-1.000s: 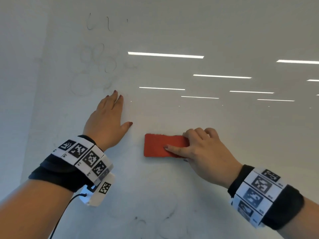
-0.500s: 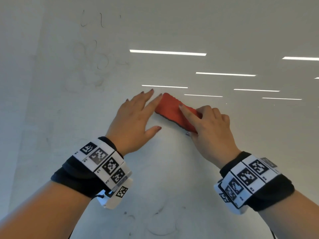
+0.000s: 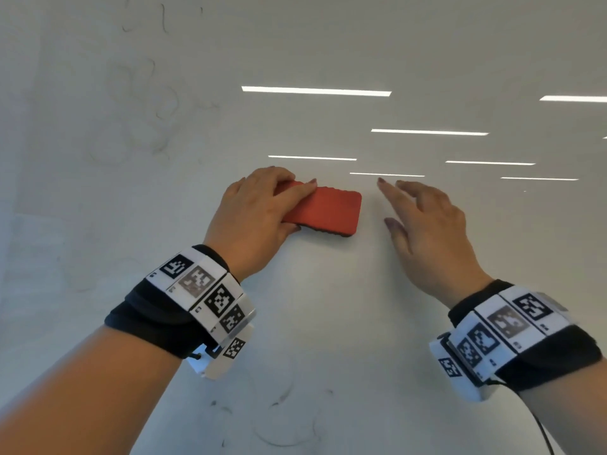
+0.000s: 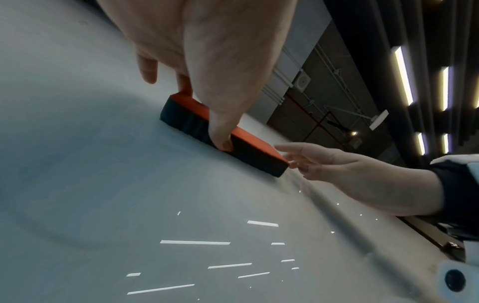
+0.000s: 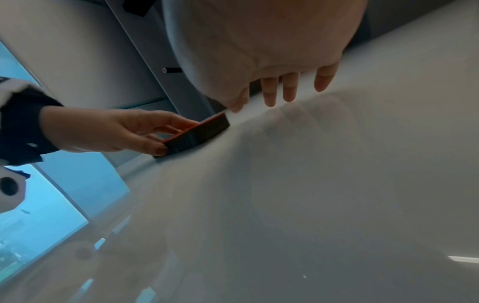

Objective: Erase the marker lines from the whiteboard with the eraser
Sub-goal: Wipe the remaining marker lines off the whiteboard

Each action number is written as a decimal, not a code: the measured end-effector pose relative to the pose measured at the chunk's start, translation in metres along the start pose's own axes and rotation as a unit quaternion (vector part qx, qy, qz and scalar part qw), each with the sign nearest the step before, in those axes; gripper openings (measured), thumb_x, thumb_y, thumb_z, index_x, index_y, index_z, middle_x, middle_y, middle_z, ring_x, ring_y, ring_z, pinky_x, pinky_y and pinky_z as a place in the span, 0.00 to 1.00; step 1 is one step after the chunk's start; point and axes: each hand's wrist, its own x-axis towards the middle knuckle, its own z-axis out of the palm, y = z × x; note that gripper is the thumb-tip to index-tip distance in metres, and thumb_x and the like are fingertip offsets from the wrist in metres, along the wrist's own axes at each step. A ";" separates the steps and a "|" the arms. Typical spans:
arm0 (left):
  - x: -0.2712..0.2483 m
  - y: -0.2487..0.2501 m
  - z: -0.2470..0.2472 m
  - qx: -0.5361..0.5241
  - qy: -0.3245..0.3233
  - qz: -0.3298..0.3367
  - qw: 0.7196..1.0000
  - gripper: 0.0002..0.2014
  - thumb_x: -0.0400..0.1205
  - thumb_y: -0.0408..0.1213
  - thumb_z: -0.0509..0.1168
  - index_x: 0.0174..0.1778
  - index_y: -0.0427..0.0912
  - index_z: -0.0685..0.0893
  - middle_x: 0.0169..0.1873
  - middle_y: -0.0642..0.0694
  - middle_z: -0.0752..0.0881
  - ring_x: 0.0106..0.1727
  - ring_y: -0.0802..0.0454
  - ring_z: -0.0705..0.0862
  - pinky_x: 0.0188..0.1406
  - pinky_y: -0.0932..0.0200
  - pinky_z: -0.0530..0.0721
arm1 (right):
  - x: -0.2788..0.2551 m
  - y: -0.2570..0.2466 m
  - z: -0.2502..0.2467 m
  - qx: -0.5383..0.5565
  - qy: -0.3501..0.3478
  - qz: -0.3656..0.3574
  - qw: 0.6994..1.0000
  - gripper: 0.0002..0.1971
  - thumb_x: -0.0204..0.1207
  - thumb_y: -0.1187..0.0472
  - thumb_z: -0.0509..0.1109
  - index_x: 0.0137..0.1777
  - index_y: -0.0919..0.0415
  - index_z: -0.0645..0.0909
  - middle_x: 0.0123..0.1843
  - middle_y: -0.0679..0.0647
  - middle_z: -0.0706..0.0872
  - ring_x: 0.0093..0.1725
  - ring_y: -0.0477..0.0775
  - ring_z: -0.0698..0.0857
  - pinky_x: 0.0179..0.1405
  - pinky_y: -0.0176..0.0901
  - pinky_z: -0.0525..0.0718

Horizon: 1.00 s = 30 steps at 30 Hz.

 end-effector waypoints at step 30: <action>-0.051 0.082 0.036 0.003 0.032 -0.021 0.999 0.34 0.69 0.55 0.74 0.72 0.57 0.75 0.52 0.45 0.79 0.49 0.44 0.77 0.42 0.47 0.75 | -0.001 0.047 -0.004 -0.063 -0.005 -0.013 0.998 0.38 0.70 0.82 0.56 0.81 0.59 0.64 0.81 0.57 0.67 0.78 0.65 0.63 0.74 0.54 0.65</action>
